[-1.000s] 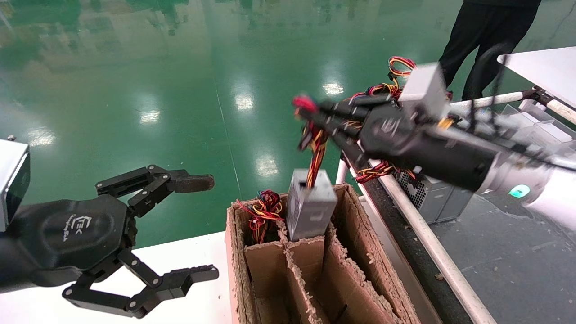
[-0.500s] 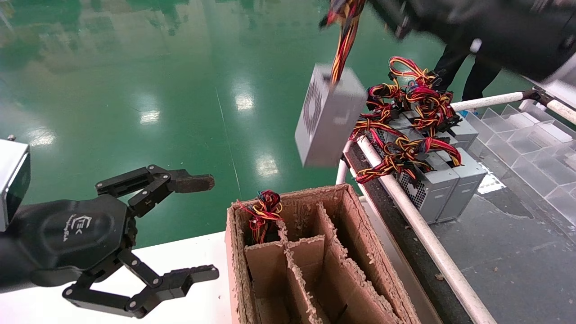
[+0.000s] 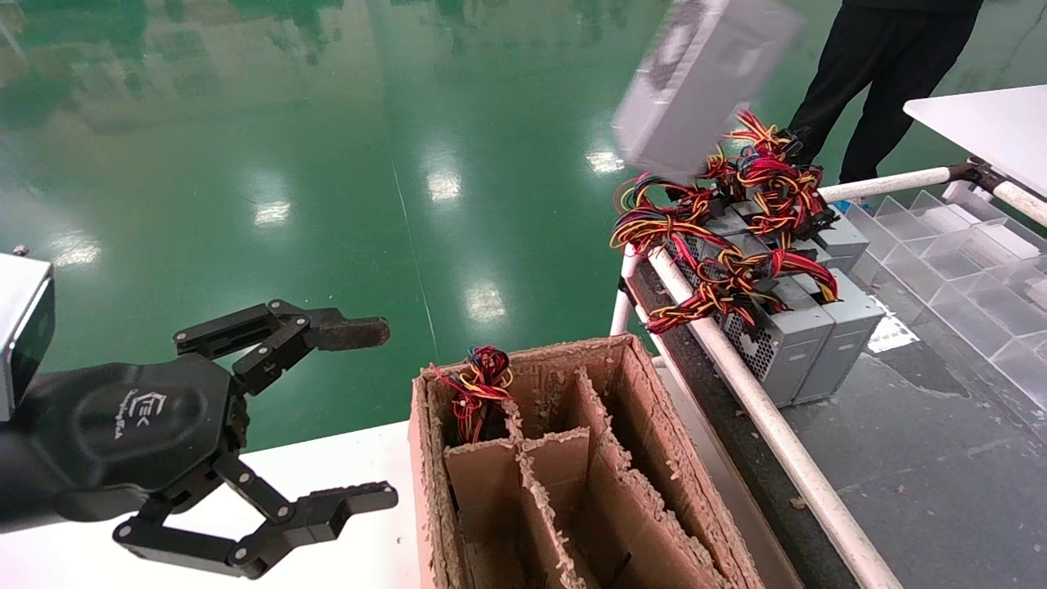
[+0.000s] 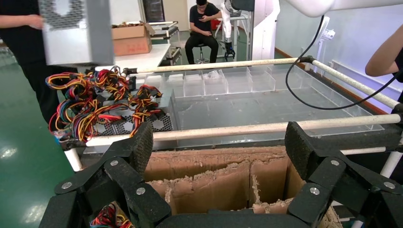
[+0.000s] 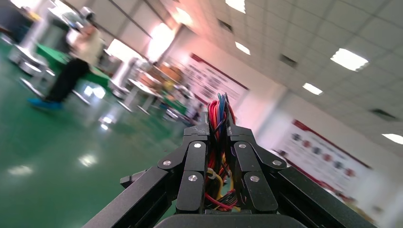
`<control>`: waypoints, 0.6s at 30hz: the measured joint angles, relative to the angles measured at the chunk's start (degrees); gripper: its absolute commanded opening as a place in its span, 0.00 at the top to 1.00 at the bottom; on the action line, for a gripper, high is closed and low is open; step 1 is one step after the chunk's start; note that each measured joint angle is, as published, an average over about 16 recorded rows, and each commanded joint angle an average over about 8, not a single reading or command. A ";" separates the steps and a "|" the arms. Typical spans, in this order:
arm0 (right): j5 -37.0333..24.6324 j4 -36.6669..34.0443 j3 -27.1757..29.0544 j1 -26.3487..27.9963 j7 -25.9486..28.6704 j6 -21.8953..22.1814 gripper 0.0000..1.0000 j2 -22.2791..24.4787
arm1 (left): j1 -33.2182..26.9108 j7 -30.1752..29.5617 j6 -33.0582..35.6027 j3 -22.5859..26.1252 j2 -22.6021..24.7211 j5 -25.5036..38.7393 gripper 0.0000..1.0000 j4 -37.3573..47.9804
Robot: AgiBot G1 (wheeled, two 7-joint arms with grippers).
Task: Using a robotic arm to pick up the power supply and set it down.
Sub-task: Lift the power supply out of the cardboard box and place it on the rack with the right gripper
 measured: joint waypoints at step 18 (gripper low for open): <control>-0.85 -11.99 3.89 -2.26 -7.69 2.57 1.00 12.97 | 0.00 0.00 0.00 0.00 0.00 0.00 0.00 0.00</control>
